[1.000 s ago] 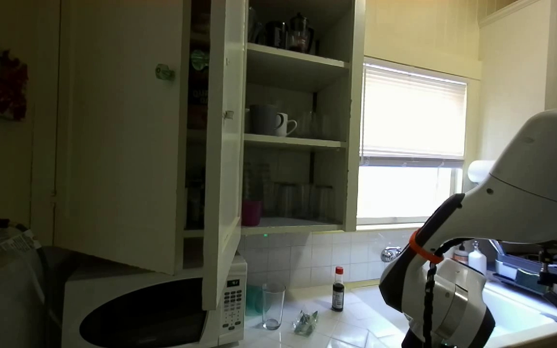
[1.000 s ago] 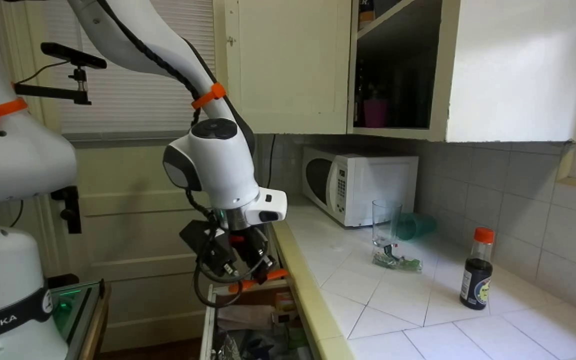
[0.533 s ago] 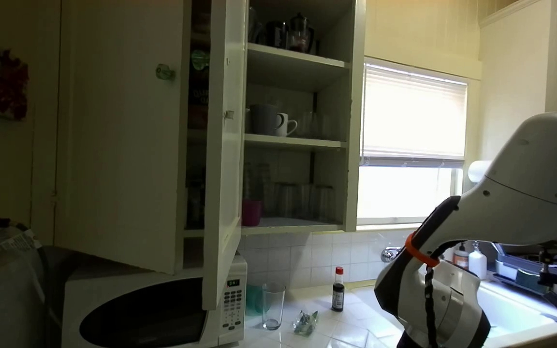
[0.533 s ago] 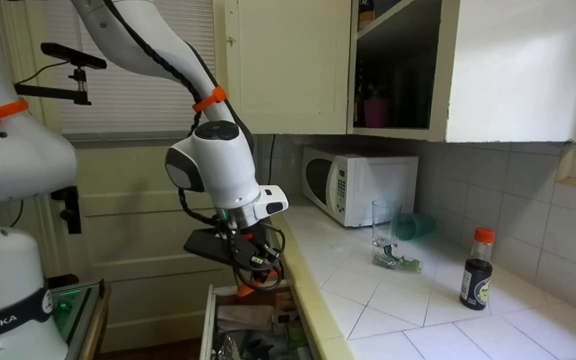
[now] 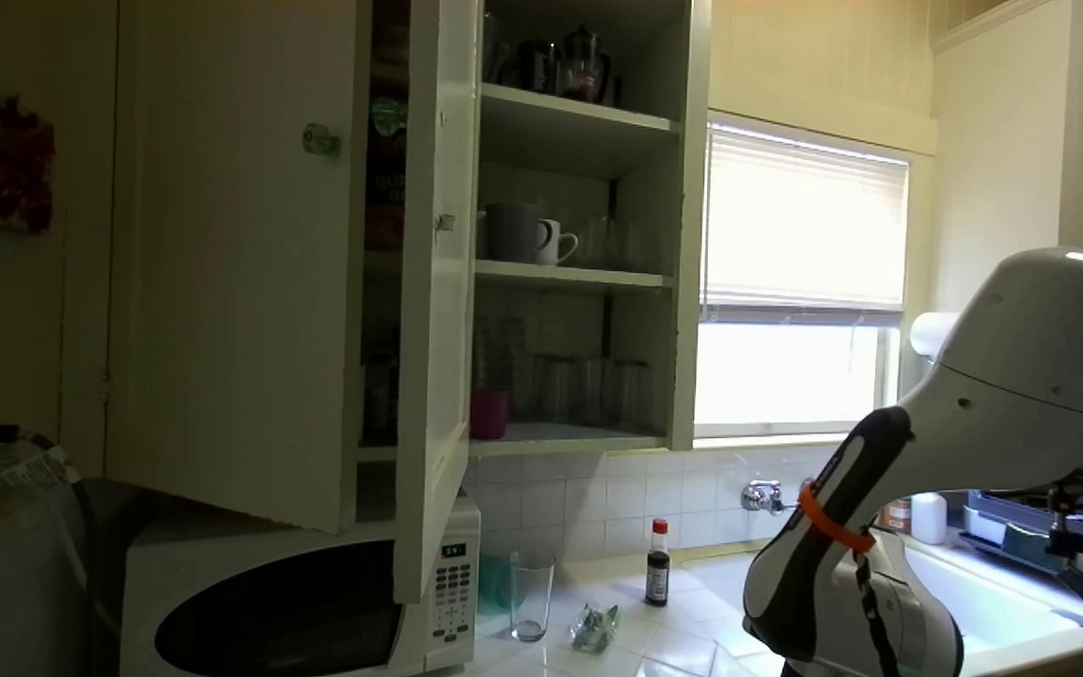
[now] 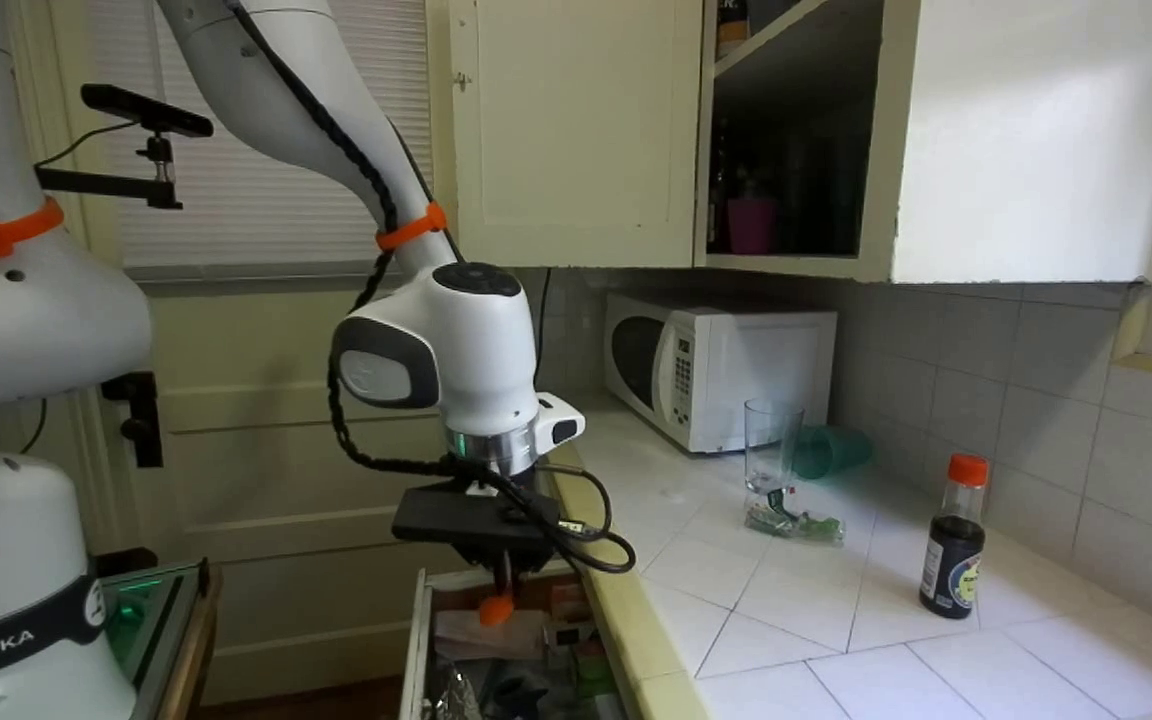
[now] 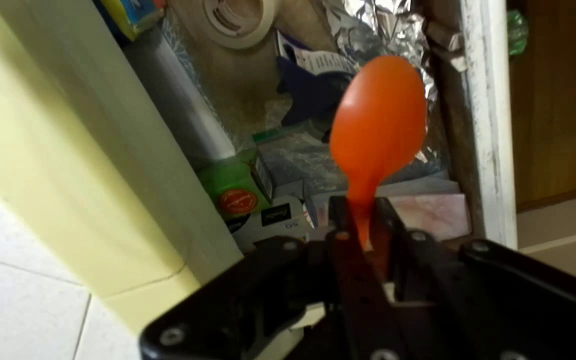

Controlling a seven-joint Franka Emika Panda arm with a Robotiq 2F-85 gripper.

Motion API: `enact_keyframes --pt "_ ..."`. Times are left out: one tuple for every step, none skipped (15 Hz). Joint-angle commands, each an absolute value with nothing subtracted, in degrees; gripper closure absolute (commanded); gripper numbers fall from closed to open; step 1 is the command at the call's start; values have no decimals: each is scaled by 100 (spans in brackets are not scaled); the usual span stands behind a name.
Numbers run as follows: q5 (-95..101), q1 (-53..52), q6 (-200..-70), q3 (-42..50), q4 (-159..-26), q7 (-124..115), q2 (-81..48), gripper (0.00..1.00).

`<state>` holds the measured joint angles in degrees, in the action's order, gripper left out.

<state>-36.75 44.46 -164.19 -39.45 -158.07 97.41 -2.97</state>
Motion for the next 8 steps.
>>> enact_keyframes --pt "-2075 3396 -16273 -2349 -15789 8713 -365 96" --pt "-1579 3418 -16346 -2204 -15794 8402 -456 96" --pt "-1177 2822 -16347 -1480 -15779 8108 -488 96" --pt "-895 2521 -16466 -1088 -15775 7699 -575 96" --pt "-1420 3111 -16385 -1766 -15788 8292 -431 96" --pt "-1325 2969 -16387 -1568 -15783 8199 -468 85" --pt "-1335 3004 -16387 -1604 -15775 8218 -477 85" --pt "-1337 3025 -16387 -1649 -15764 8218 -475 85"
